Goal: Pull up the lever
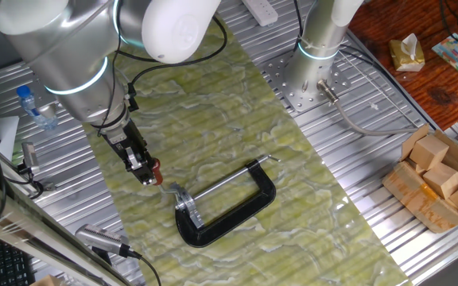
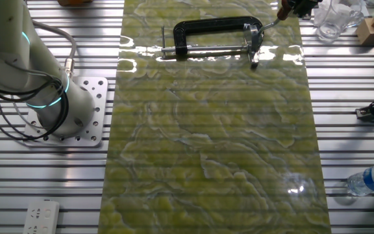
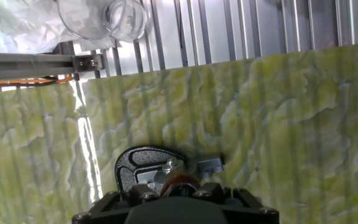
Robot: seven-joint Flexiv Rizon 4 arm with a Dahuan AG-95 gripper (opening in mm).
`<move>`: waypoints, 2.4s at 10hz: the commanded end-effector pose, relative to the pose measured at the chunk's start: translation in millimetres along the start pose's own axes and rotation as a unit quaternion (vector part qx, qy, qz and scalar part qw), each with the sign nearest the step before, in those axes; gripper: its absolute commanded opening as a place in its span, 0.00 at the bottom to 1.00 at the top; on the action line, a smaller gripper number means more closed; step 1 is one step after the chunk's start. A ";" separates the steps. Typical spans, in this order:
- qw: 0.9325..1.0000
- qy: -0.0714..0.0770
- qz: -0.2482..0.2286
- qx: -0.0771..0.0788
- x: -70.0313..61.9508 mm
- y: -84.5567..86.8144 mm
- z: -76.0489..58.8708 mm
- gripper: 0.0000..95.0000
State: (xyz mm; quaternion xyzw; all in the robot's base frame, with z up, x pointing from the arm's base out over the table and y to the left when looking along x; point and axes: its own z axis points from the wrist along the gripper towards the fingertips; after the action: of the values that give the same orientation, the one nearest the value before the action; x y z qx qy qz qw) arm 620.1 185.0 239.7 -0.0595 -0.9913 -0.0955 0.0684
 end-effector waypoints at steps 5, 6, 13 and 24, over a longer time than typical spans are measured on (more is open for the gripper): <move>1.000 0.000 -0.010 0.002 0.0 -2.2 0.5 0.60; 1.000 -0.001 -0.012 0.001 -2.2 -5.8 1.5 0.60; 1.000 0.002 -0.011 -0.016 -8.4 -21.1 -3.6 0.60; 0.992 0.011 -0.124 0.004 -23.6 -84.6 -1.1 0.00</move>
State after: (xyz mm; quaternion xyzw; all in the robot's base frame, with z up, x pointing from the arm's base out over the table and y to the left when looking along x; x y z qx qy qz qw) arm 631.1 100.4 221.1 0.0651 -0.9907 -0.1003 0.0649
